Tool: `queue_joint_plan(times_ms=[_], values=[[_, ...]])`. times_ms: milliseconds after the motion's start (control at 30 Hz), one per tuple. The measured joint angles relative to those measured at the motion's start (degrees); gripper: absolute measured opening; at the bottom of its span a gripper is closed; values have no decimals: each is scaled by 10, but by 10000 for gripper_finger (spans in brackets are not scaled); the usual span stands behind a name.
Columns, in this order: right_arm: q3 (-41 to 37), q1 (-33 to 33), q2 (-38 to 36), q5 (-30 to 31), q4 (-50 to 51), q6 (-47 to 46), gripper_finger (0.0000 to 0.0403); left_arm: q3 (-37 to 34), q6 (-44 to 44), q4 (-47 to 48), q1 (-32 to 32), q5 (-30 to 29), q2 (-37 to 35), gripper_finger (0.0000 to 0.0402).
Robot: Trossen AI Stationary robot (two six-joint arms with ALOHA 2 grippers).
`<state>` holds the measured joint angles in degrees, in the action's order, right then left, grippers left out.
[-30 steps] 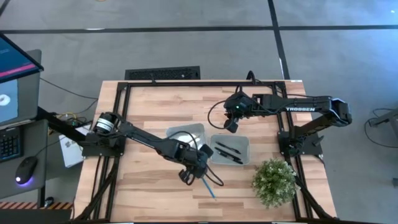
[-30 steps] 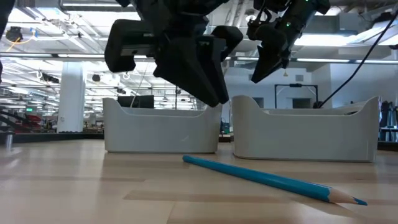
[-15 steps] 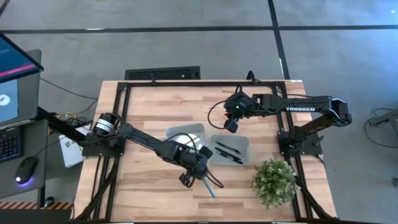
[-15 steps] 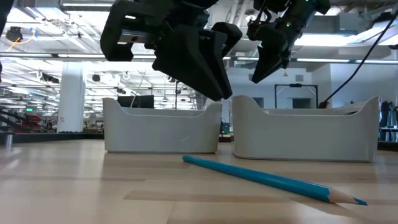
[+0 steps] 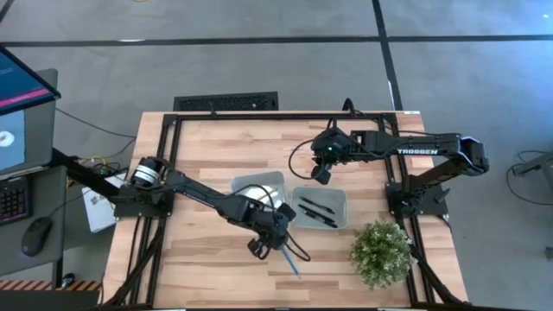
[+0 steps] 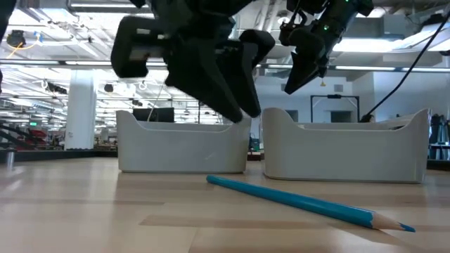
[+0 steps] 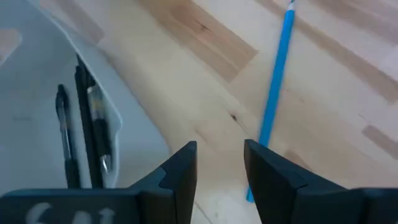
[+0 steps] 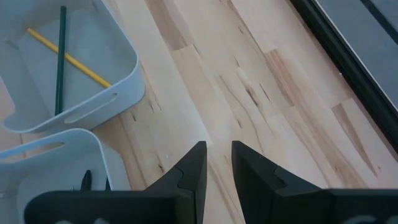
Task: Sort pens & pencils
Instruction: Put the blue pencil into the left gray bin
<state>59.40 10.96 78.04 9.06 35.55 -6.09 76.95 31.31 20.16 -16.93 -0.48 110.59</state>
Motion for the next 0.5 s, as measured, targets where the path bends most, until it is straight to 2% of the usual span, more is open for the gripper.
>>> queue_joint_plan(times_ms=[200, 500], values=[[0, 0, 0, 0, -1, 0, 95, -2, 26, 11, -2, 35, 23, 126], [0, 0, 0, 0, -1, 0, 95, -2, 29, 0, -4, 44, 75, 126]])
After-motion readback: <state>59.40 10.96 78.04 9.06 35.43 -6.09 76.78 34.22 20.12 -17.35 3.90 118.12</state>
